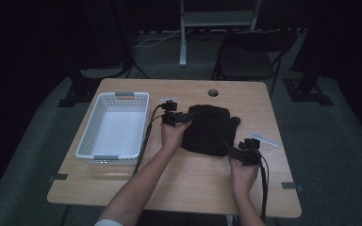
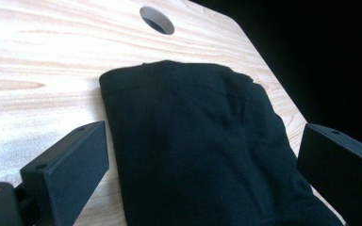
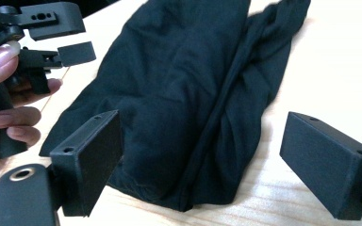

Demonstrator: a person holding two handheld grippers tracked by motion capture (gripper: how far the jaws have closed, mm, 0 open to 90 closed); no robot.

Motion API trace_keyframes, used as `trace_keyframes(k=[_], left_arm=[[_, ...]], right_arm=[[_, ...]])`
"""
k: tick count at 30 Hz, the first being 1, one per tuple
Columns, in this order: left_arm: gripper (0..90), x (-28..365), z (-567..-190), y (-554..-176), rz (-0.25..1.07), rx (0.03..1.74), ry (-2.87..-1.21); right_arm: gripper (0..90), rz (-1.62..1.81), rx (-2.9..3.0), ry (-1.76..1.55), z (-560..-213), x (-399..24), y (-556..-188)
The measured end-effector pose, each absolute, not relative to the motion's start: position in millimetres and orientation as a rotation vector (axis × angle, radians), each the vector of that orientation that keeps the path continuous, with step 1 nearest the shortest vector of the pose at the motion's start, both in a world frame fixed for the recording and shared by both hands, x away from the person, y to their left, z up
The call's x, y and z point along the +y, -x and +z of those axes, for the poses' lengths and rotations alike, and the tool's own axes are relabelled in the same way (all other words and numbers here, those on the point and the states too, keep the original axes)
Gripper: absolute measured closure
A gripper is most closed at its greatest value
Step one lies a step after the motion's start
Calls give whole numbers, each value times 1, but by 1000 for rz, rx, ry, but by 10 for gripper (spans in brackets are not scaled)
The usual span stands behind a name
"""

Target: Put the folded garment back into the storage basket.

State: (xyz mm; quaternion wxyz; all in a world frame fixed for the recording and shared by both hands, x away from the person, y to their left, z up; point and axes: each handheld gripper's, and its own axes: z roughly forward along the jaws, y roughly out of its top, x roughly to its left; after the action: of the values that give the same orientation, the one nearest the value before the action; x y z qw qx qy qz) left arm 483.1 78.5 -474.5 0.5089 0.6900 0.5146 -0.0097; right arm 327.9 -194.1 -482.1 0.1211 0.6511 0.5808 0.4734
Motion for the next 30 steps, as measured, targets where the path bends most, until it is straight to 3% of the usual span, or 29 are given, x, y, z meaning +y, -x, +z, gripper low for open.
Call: trace_keyframes(k=[8,13,20,30], left_arm=[[34,78,-484,-487,-66,1251,-1660],[35,81,-495,-494,-176,1293,-1588],[35,78,-503,-496,-193,1311,-1566],[71,67,-502,-490,-53,1253,-1685]], right_arm=[[125,1385,1673,-2030,-493,-202,-339],[126,1465,1649,-2079,-498,-200,-343],[126,1504,1639,-2087,-499,-199,-345],[127,1513,1676,-2023,-502,-185,-348]])
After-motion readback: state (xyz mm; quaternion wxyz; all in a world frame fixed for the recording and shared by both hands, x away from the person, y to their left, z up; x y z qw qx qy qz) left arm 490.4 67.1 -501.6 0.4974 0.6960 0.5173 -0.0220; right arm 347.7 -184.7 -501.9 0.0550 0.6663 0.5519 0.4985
